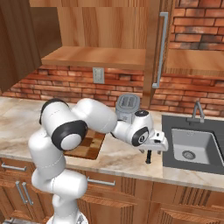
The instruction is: Grab the spray bottle from the cabinet, then place it next to the cutting board for sanitizing. Then grab the dish brush from the countertop next to the sink and place it next to the cutting board.
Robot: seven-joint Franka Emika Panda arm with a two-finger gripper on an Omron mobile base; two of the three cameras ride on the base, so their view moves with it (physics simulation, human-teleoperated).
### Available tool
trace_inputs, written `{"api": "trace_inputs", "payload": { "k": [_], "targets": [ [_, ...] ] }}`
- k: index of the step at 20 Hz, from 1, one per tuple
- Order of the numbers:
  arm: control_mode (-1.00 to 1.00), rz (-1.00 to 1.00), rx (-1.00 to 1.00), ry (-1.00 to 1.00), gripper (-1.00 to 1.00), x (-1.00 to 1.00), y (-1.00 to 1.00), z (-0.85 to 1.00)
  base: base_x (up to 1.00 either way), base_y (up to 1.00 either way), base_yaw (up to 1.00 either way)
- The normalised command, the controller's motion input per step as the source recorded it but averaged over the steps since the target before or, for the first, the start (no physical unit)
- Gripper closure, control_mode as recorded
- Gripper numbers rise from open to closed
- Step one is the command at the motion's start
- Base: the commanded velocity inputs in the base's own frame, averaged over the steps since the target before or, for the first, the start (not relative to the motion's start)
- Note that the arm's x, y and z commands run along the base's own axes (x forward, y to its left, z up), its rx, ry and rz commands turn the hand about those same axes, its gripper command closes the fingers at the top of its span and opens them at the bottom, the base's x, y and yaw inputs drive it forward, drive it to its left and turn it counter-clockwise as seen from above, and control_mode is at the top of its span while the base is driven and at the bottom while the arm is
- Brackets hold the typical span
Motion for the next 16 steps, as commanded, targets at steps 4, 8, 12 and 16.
{"api": "trace_inputs", "payload": {
  "k": [4,8,12,16],
  "targets": [
    [-1.0,0.0,0.0,0.02,-1.0,0.0,-0.02,-0.1,0.0,0.0,0.0],
    [-1.0,0.0,0.0,0.02,-1.0,0.0,0.0,-0.1,0.0,0.0,0.0],
    [-1.0,0.0,0.0,0.02,1.0,0.0,0.0,-0.14,0.0,0.0,0.0],
    [-1.0,0.0,0.0,0.03,1.0,0.0,0.0,-0.14,0.0,0.0,0.0]
  ]
}}
